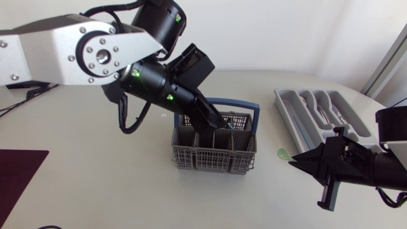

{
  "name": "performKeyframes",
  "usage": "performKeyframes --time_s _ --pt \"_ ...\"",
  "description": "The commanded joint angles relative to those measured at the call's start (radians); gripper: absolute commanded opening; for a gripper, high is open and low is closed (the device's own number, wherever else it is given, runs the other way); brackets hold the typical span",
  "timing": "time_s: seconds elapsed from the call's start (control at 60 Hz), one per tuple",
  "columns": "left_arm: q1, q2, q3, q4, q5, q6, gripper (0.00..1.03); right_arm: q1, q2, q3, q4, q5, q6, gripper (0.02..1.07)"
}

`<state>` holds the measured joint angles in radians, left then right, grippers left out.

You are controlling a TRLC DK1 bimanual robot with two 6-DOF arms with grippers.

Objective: Sort the cutlery from the basket into the organizer compartments.

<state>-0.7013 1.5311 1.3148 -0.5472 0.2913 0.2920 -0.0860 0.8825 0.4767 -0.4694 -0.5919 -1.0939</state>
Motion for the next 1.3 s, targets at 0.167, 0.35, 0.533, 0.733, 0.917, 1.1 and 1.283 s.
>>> performKeyframes --time_s 0.167,0.35,0.533,0.733,0.917,1.1,1.283 --pt "-0.018 -0.034 -0.086 0.05 -0.018 0.058 0.74 -0.281 0.236 0.128 -0.121 -0.109 -0.351 0.08" --pt "-0.026 -0.032 -0.106 0.064 -0.021 0.073 0.73 -0.437 0.434 0.261 -0.195 -0.112 -0.569 0.08" --pt "-0.038 -0.032 -0.123 0.078 -0.041 0.09 0.72 -0.525 0.612 0.408 -0.233 -0.092 -0.727 0.08" --pt "-0.064 -0.029 -0.135 0.085 -0.073 0.111 0.72 -0.558 0.774 0.531 -0.229 -0.009 -0.865 0.08" --pt "-0.087 -0.028 -0.147 0.09 -0.103 0.13 0.72 -0.58 0.878 0.614 -0.209 0.064 -0.945 0.11" --pt "-0.096 -0.028 -0.155 0.101 -0.126 0.133 0.72 -0.595 0.941 0.678 -0.201 0.119 -0.988 0.11" --pt "-0.099 -0.029 -0.164 0.127 -0.139 0.133 0.72 -0.597 1.01 0.723 -0.166 0.182 -1.002 0.11"
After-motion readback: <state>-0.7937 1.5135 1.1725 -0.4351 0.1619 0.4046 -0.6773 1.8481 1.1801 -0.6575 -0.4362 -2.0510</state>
